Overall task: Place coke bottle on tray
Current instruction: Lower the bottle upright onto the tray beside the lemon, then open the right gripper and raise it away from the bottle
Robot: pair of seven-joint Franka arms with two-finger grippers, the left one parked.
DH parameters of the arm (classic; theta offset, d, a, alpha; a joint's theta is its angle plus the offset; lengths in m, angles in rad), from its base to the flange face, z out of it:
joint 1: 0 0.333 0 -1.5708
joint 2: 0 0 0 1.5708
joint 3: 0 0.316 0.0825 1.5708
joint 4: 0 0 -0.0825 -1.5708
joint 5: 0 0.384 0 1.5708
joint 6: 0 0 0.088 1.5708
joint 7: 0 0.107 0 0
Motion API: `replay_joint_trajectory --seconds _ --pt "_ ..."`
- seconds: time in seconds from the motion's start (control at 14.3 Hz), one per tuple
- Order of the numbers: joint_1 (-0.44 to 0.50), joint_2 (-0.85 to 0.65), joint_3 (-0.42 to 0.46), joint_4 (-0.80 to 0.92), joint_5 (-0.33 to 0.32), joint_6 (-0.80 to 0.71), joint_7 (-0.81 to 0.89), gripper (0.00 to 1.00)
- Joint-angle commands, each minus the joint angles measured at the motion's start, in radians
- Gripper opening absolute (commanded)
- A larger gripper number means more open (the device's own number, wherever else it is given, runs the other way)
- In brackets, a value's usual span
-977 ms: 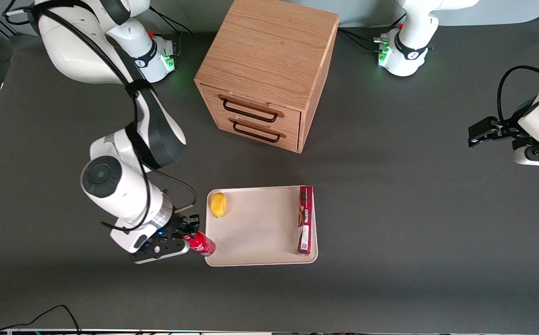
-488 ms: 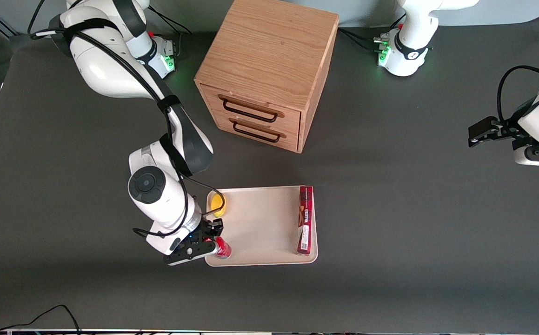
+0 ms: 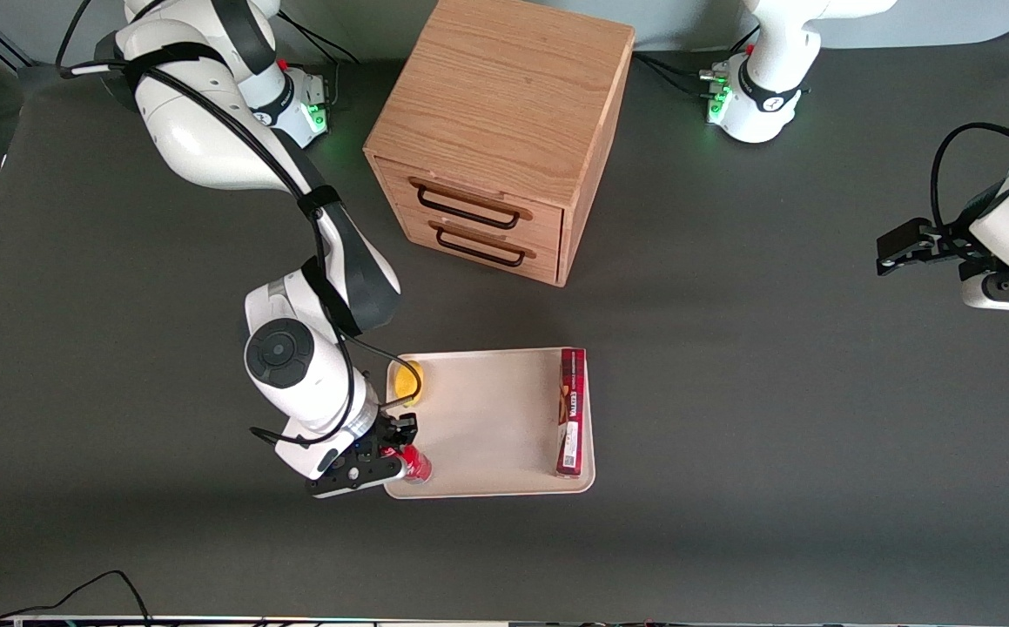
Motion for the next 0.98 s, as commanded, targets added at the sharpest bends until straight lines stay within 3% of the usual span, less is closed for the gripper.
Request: replay_joint_trajectory --seconds 0.0,0.07,0.28,0.56,0.91 --pt "0.03 0.017 -0.017 0.038 -0.024 -0.011 0.073 0.91" --pt "0.028 0.016 -0.017 0.038 -0.024 -0.015 0.076 0.99" --pt "0.013 -0.015 -0.016 0.038 -0.013 -0.035 0.074 1.0" --pt "-0.04 -0.131 -0.004 0.008 -0.007 -0.177 0.071 1.0" --pt "-0.172 -0.436 0.05 -0.278 0.003 -0.27 -0.005 1.0"
